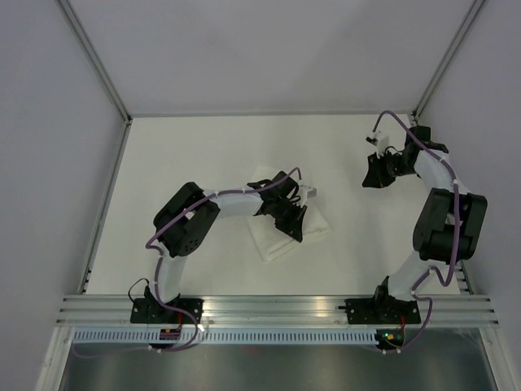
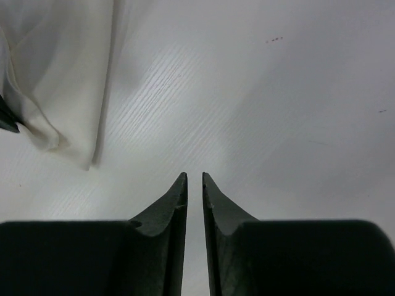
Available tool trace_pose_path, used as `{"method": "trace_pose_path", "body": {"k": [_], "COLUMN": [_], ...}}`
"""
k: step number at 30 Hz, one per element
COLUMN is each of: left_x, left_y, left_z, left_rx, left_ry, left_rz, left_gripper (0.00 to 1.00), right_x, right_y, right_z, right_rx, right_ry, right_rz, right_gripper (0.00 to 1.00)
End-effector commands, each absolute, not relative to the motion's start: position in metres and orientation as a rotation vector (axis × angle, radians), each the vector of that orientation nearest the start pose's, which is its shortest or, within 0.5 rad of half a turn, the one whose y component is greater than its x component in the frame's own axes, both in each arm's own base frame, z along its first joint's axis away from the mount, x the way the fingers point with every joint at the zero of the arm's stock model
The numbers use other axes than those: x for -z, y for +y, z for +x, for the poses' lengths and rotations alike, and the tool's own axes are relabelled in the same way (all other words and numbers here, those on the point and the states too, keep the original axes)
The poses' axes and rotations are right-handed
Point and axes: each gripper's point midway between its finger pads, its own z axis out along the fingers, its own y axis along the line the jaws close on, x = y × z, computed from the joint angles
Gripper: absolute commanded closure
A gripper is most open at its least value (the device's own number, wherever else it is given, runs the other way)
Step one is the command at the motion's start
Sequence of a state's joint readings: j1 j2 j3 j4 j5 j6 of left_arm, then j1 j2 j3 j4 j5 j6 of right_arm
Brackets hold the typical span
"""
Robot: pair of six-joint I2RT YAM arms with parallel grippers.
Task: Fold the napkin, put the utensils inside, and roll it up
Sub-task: Roll the napkin at the center of the board.
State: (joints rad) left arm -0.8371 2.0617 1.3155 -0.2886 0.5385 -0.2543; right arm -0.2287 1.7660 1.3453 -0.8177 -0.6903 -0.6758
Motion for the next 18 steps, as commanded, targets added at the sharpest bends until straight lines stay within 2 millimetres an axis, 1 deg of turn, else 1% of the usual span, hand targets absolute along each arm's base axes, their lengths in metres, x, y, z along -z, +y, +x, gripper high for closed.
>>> {"method": "trace_pose_path", "body": {"k": [1,2,3,4,5,6,7,8,9,10,11,12,13,14,15,16,18], "left_x": [0.013,0.014,0.015,0.014,0.013,0.013,0.012,0.010,0.009,0.008,0.006,0.005,0.006,0.005,0.004,0.004,0.005], "left_y": [-0.356,-0.354,-0.352,-0.352,-0.352,-0.351,-0.351,-0.352,-0.352,-0.352,-0.353,-0.353,-0.351,-0.353,-0.353,-0.354,-0.354], "left_z": [0.185,0.183,0.182,0.182,0.181,0.182,0.182,0.183,0.184,0.185,0.185,0.186,0.187,0.190,0.190,0.191,0.191], "left_rx": [1.053,1.069,1.077,1.095,1.116,1.121,1.135,1.156,1.160,1.168,1.184,1.185,1.187,1.188,1.193,1.196,1.194], "left_ry": [2.767,2.772,2.779,2.775,2.775,2.775,2.776,2.775,2.777,2.781,2.778,2.785,2.796,2.793,2.799,2.803,2.812], "left_rz": [1.094,1.093,1.094,1.099,1.098,1.094,1.089,1.083,1.077,1.069,1.068,1.061,1.053,1.048,1.046,1.044,1.044], "left_gripper": [0.98,0.98,0.98,0.98,0.98,0.98,0.98,0.98,0.98,0.98,0.98,0.98,0.98,0.98,0.98,0.98,0.98], "right_x": [-0.124,-0.117,-0.125,-0.126,-0.118,-0.119,-0.129,-0.119,-0.129,-0.122,-0.124,-0.128,-0.122,-0.126,-0.126,-0.123,-0.125], "right_y": [0.023,0.030,0.034,0.039,0.047,0.049,0.057,0.063,0.066,0.077,0.082,0.087,0.096,0.107,0.112,0.122,0.131], "right_z": [0.355,0.343,0.338,0.334,0.319,0.317,0.312,0.300,0.300,0.290,0.290,0.286,0.279,0.276,0.273,0.266,0.262], "right_rx": [-0.561,-0.577,-0.555,-0.535,-0.559,-0.534,-0.483,-0.494,-0.433,-0.449,-0.421,-0.399,-0.410,-0.400,-0.402,-0.422,-0.410], "right_ry": [2.135,2.115,2.060,1.991,1.970,1.927,1.842,1.830,1.764,1.750,1.714,1.679,1.664,1.615,1.594,1.572,1.533], "right_rz": [-1.050,-1.102,-1.144,-1.225,-1.267,-1.298,-1.367,-1.392,-1.418,-1.448,-1.464,-1.488,-1.520,-1.549,-1.565,-1.593,-1.621], "right_gripper": [0.78,0.73,0.72,0.70,0.68,0.64,0.61,0.60,0.59,0.58,0.57,0.55,0.53,0.53,0.52,0.50,0.46]}}
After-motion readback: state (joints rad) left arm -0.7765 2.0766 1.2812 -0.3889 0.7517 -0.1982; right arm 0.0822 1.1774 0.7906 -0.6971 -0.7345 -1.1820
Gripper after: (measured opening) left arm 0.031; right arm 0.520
